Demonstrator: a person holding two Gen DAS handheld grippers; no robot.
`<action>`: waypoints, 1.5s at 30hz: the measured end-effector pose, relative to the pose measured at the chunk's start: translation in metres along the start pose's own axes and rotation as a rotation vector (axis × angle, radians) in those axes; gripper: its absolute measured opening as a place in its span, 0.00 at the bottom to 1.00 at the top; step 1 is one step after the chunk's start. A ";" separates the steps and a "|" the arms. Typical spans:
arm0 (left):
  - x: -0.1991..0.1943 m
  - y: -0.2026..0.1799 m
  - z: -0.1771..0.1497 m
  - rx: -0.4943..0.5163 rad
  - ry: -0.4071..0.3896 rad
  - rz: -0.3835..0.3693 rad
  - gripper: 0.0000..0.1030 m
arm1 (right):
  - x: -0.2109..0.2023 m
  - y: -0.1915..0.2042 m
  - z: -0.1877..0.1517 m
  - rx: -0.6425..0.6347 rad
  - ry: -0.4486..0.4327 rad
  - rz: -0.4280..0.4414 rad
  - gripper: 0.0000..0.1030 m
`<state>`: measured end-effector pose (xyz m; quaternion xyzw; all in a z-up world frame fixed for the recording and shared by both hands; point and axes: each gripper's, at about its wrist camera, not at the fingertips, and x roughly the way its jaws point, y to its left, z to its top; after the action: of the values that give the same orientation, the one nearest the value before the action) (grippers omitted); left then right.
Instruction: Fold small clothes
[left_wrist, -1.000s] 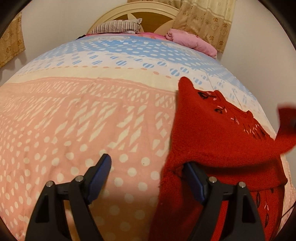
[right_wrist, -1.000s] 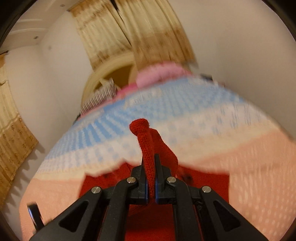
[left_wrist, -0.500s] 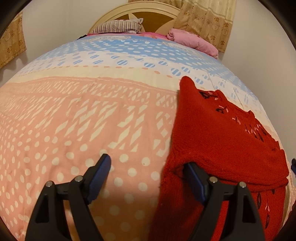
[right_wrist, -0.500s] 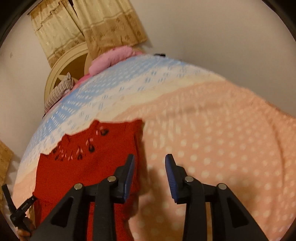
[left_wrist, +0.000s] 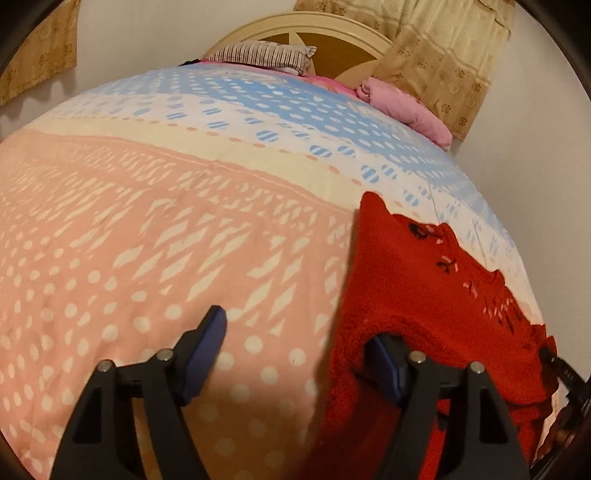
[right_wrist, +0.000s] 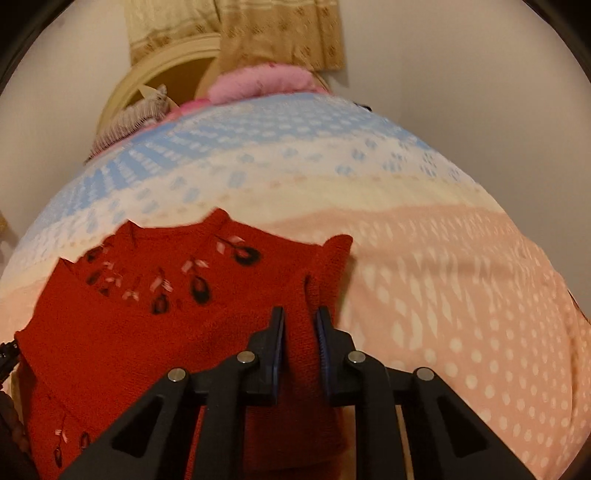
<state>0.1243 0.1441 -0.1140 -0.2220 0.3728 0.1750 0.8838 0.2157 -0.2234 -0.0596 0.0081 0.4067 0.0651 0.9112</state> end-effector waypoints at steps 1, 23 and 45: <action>-0.002 -0.003 -0.003 0.020 0.002 0.016 0.75 | 0.003 -0.001 -0.001 -0.001 0.007 -0.005 0.16; -0.006 -0.086 0.048 0.393 -0.169 0.089 0.76 | -0.022 0.018 -0.003 -0.081 -0.024 -0.014 0.26; -0.094 0.003 0.001 0.523 -0.040 -0.233 0.85 | -0.113 -0.021 -0.039 -0.011 -0.078 0.011 0.27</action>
<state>0.0611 0.1334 -0.0445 -0.0242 0.3597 -0.0254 0.9324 0.1145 -0.2600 -0.0029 0.0081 0.3706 0.0719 0.9260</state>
